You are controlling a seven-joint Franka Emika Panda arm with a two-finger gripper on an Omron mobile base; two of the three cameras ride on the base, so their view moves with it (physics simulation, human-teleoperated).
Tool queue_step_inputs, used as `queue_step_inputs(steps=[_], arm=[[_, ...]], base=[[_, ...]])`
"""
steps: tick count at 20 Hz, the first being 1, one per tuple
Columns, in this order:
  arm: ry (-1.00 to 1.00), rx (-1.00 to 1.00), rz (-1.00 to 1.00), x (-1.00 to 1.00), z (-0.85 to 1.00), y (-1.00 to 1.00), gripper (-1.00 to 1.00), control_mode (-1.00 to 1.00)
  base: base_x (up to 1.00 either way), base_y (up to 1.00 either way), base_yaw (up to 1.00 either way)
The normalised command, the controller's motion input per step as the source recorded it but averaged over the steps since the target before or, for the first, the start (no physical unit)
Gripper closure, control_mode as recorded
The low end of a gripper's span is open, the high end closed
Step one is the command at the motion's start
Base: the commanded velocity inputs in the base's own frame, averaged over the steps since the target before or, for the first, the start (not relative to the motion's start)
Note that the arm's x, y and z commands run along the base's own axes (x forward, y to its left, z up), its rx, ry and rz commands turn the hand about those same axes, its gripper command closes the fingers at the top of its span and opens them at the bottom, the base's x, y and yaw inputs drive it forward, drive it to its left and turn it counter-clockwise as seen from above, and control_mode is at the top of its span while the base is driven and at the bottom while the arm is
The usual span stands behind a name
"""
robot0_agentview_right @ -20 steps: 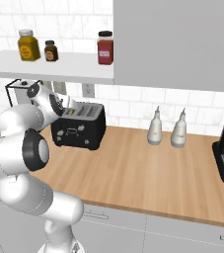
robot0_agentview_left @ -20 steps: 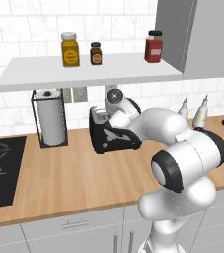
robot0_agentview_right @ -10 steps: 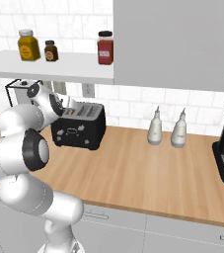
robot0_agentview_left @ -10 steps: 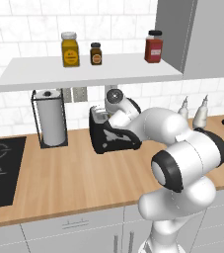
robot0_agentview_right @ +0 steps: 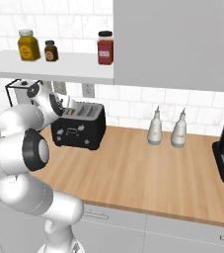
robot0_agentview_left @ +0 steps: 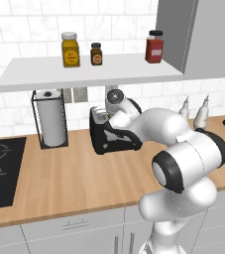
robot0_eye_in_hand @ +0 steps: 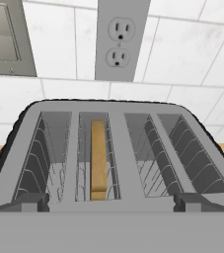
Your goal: Start the toaster. Once the lever pops up, take the bread to the plate on the dining counter.
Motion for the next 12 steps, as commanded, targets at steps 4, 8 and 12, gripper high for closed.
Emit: queue_step_inputs(steps=[4,8,12], arm=[[0.00,0.00,0.00,0.00,0.00,0.00,-1.00,-1.00],[0.00,0.00,0.00,0.00,0.00,0.00,-1.00,-1.00],[0.00,0.00,0.00,0.00,0.00,0.00,-1.00,-1.00]], base=[[0.00,0.00,0.00],[0.00,0.00,0.00],[0.00,0.00,0.00]])
